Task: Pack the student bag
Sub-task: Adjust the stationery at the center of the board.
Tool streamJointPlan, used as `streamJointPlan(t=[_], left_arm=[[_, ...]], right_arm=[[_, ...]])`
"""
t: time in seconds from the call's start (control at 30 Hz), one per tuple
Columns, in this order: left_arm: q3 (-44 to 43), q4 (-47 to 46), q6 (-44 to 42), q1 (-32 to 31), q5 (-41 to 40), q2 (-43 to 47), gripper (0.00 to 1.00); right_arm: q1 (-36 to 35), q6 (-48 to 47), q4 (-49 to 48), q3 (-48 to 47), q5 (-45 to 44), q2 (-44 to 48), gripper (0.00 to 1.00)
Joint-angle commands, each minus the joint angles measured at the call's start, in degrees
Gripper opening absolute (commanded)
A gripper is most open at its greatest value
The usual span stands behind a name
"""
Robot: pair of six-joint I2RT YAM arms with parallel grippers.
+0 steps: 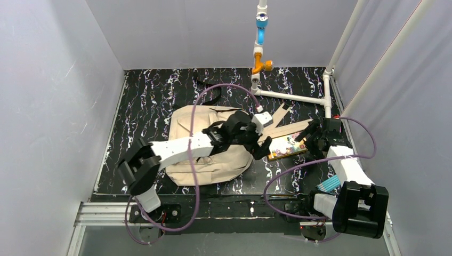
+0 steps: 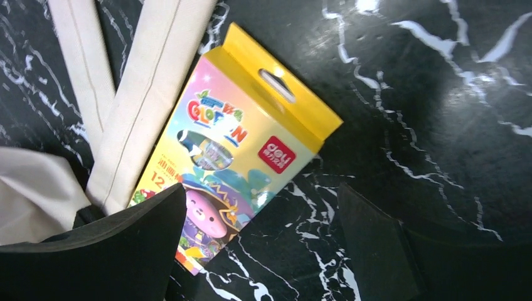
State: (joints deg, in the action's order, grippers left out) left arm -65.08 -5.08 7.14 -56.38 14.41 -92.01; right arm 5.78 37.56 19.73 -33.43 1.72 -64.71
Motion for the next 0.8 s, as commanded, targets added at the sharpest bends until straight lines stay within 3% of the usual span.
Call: streamJointPlan(t=[0.0, 0.27, 0.53, 0.77], left_arm=[[-5.59, -4.10, -13.64, -1.45, -2.27, -7.62, 0.96], [-12.79, -3.84, -20.34, -2.39, -0.37, -18.93, 0.98], [-19.07, -0.89, -22.57, -3.73, -3.12, -26.56, 0.98], [-26.59, 8.68, -25.27, -4.66, -4.96, -32.05, 0.98]], right_arm=[[2.29, 0.80, 4.07, -5.15, -5.36, 0.16, 0.98], [8.60, -0.91, 6.90, -5.07, 1.36, -0.94, 0.97], [8.98, -3.17, 2.60, -2.44, 11.53, -1.74, 0.94], [9.07, -5.23, -0.54, -1.80, 15.84, -3.94, 0.93]])
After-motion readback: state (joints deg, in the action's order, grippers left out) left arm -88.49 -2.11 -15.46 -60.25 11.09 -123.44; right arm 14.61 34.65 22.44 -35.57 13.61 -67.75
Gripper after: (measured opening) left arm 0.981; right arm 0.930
